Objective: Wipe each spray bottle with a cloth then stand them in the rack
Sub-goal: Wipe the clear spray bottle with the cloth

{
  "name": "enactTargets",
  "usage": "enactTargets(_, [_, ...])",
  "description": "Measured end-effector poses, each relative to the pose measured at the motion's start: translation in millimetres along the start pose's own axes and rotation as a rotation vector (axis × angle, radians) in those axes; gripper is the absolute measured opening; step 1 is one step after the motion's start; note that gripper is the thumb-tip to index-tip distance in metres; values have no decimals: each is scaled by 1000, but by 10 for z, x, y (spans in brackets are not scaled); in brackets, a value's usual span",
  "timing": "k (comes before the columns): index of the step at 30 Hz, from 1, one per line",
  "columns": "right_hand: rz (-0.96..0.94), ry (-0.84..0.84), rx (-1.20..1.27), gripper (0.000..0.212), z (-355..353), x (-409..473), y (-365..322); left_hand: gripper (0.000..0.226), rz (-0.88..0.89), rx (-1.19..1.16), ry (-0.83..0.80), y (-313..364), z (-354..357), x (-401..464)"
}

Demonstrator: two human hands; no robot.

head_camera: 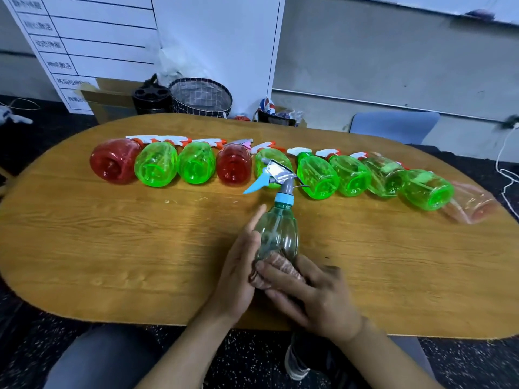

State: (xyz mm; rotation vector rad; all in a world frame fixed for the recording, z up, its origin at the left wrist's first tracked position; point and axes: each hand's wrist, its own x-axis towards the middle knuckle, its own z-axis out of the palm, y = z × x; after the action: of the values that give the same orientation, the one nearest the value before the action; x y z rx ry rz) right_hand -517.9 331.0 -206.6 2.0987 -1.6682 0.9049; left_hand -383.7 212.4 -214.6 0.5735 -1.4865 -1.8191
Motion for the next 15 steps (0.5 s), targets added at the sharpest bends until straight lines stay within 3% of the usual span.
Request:
enactTargets(3, [59,41,-31,40,-47,115,46,50,-10,-17,-14,-3,25,-14])
enactTargets(8, [470,112,65,45,-37,515,183,44,46,2,5,5,58,-34])
enactTargets(11, [451,138,120,41,-1,474,114,46,25,-4,40,2,38,-47])
enactTargets(15, [181,76,64,39,12,164,-62,49,18,-13,21,47,26,-46])
